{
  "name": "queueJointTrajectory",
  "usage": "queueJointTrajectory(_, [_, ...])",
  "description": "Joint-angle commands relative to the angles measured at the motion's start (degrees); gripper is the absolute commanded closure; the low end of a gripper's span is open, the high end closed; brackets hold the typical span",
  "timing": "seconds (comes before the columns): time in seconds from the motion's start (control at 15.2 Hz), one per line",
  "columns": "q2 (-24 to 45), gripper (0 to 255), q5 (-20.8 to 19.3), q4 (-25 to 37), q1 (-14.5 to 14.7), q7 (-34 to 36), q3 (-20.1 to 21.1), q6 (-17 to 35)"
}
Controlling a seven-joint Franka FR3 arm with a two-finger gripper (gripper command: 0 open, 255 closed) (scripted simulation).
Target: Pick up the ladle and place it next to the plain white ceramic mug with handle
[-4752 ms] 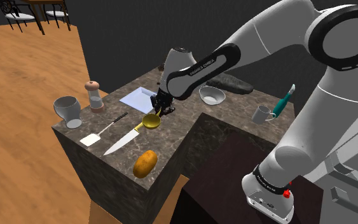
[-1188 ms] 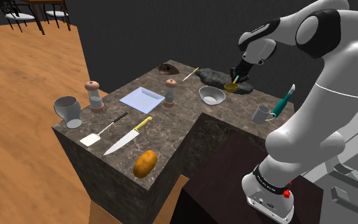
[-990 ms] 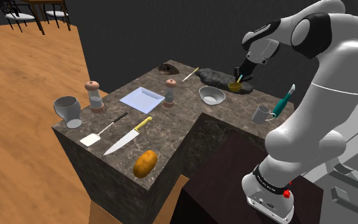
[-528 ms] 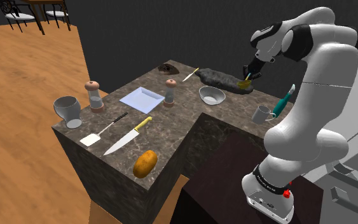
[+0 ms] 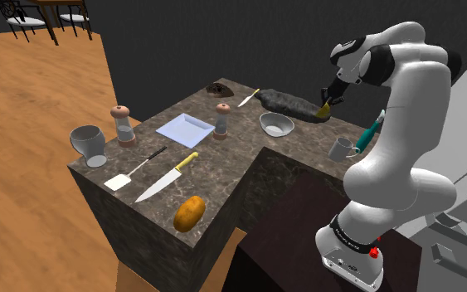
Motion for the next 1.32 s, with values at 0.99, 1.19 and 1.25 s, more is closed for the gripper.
queueJointTrajectory(0.99, [6.1,255,2.5,-3.5,-0.5,-2.9,1.4,9.3])
queueJointTrajectory(1.19, [7.5,255,3.0,-3.7,-0.7,-3.4,1.7,10.7])
queueJointTrajectory(1.25, [7.9,255,3.1,-3.7,-0.8,-3.6,1.9,11.2])
